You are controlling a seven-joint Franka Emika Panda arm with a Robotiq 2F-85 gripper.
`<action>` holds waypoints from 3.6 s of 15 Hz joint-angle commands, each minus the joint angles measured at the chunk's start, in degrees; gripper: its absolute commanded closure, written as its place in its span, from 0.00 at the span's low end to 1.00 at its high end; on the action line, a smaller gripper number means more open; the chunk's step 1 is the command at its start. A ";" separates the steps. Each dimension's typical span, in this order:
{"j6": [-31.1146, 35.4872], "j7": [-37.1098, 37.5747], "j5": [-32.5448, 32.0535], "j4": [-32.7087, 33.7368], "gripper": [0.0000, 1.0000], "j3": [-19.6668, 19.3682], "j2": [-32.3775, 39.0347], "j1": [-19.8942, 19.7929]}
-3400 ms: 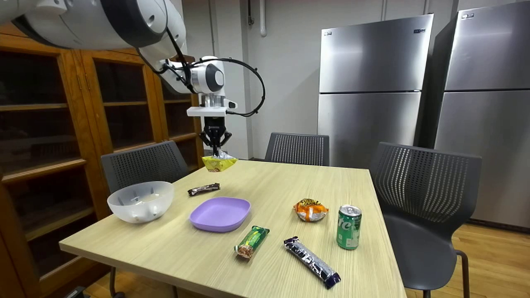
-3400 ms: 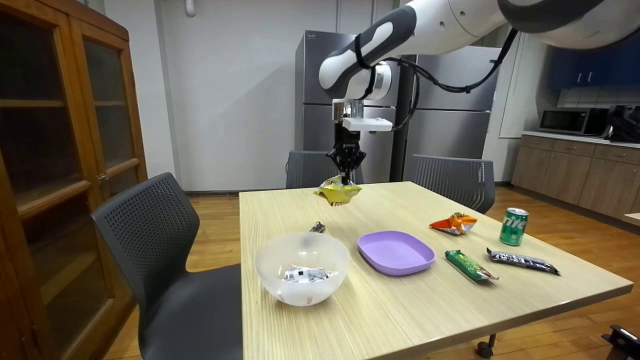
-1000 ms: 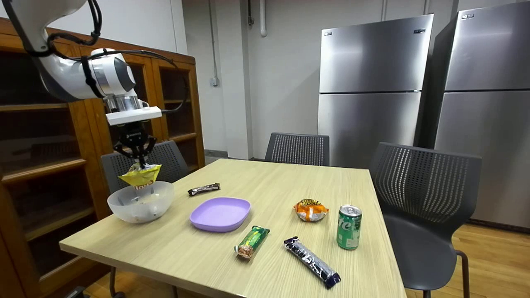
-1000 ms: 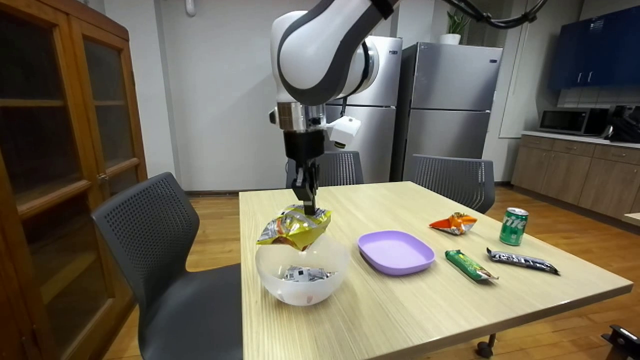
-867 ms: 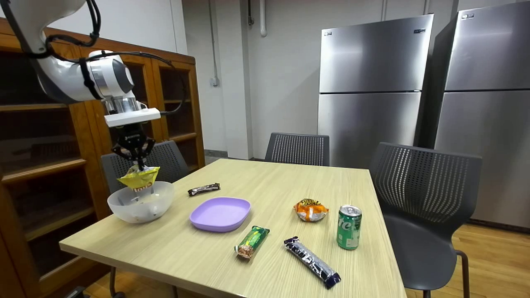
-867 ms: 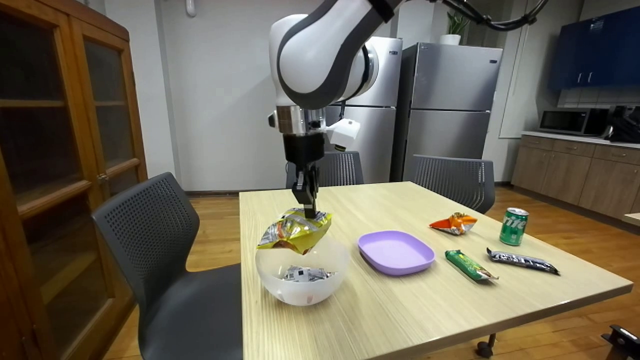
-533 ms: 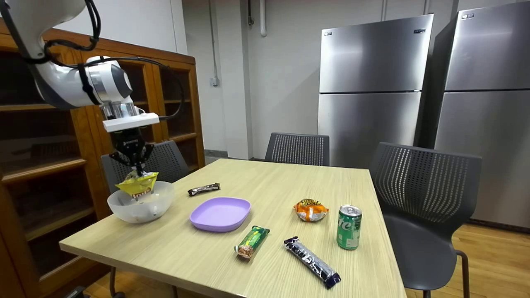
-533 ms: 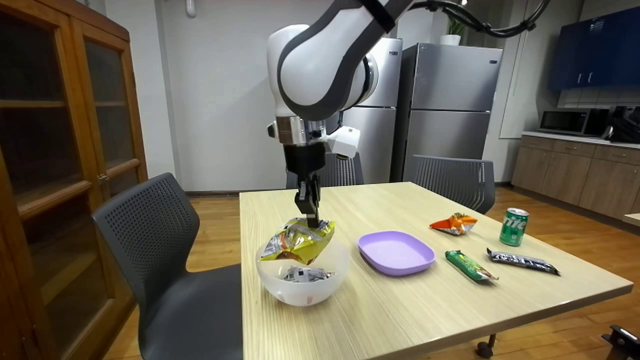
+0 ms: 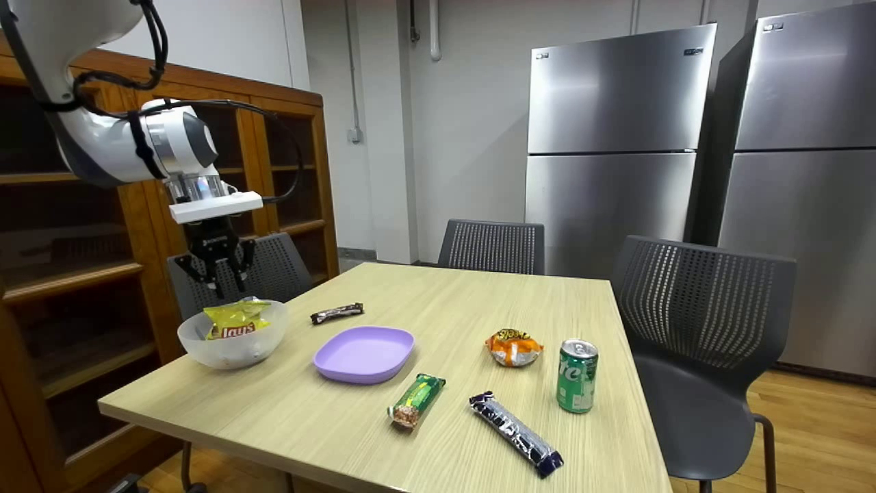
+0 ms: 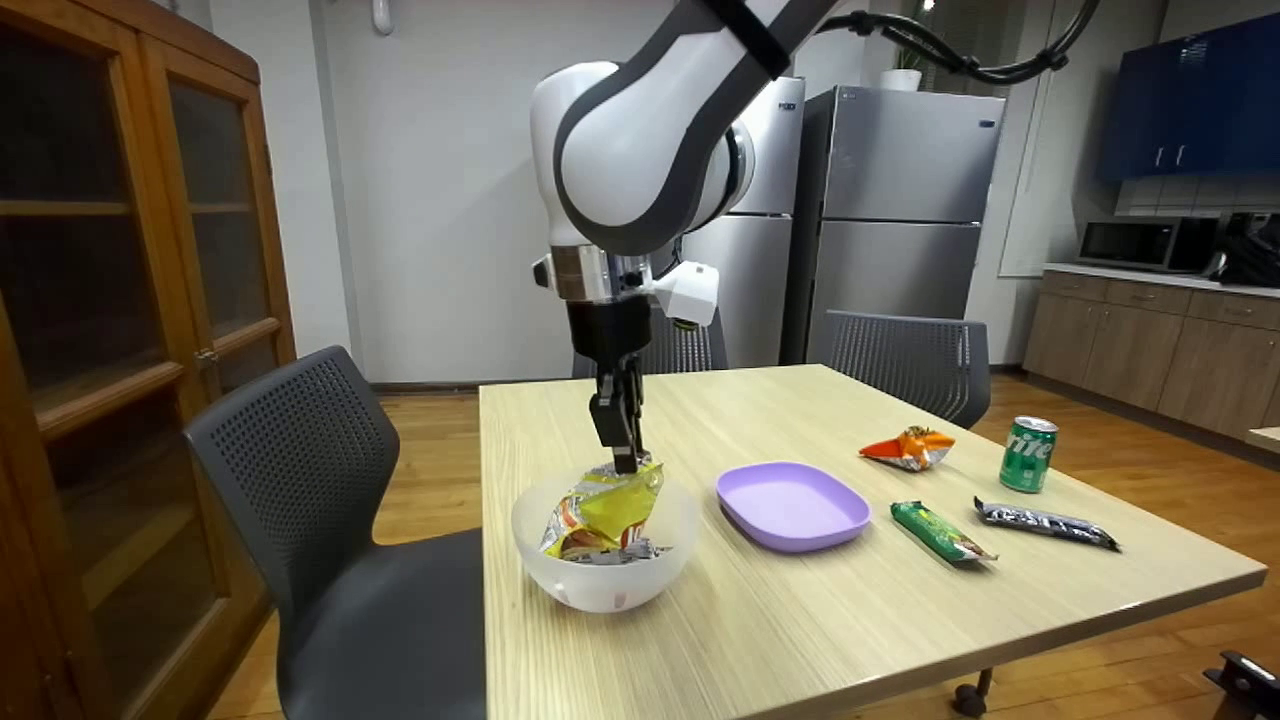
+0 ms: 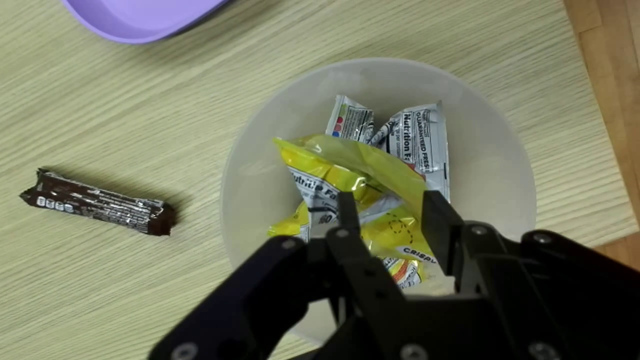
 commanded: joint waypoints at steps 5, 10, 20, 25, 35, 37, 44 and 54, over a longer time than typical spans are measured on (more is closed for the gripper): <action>-1.76 -0.34 1.44 2.77 0.01 -0.21 0.13 -1.92; -4.09 1.44 3.26 7.10 0.00 -1.86 2.00 -3.52; -2.07 0.58 2.54 4.93 0.00 -1.93 1.40 -3.63; -2.07 0.58 2.54 4.93 0.00 -1.93 1.40 -3.63; -8.84 11.04 7.61 11.94 0.00 -2.62 6.01 -2.69; -10.76 14.27 10.35 15.72 0.00 -2.83 8.77 -2.78; -12.55 27.76 16.42 28.94 0.00 -6.08 18.02 -2.82; -19.11 52.09 20.24 43.51 0.00 -11.57 26.96 -0.88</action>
